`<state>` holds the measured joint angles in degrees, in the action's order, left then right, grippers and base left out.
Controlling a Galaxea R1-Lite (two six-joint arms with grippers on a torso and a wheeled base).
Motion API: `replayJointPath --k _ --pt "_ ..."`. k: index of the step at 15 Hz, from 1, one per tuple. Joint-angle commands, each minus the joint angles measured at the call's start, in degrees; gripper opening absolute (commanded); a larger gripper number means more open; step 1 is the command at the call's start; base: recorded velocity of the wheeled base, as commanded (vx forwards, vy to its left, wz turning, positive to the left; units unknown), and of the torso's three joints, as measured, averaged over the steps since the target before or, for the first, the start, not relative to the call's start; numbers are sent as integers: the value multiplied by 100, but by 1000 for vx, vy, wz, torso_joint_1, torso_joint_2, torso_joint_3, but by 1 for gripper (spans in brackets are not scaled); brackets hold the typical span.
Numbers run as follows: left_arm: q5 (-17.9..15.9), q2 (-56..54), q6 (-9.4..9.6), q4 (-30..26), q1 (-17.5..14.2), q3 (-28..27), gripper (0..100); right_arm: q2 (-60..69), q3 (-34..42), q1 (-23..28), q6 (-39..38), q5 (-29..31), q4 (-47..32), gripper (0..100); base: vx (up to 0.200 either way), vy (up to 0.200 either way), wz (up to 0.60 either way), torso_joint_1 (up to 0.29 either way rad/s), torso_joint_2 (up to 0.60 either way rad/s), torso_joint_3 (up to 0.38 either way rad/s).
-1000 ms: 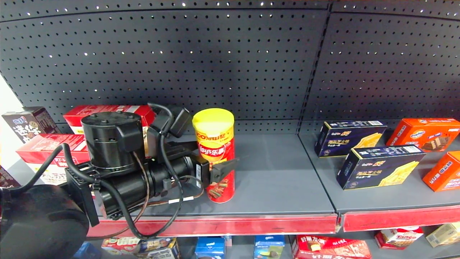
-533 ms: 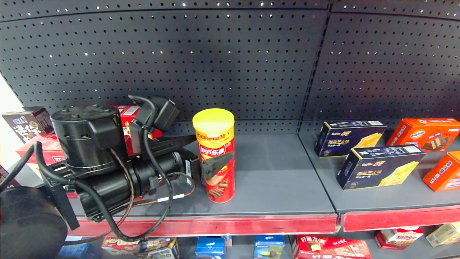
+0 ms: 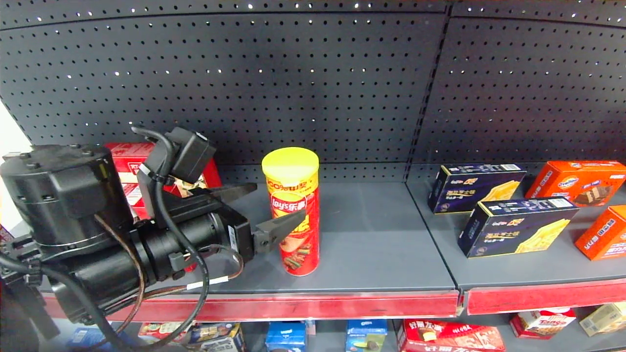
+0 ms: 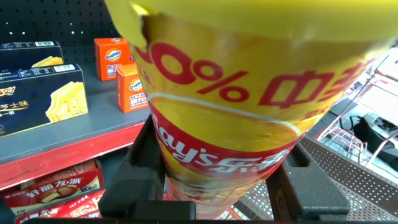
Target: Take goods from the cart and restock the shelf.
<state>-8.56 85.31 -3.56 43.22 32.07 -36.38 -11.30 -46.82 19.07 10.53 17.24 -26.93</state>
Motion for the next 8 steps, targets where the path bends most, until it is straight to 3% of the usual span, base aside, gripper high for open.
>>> replayJointPath --k 1,8 --pt "-6 -217 4 3 36 87 100 5 -2 1 1 -1 3 0 0 0 0 0 0 0" --pt "-6 -717 4 -76 45 96 100 5 24 1 19 -1 -5 0 0 0 0 0 0 0"
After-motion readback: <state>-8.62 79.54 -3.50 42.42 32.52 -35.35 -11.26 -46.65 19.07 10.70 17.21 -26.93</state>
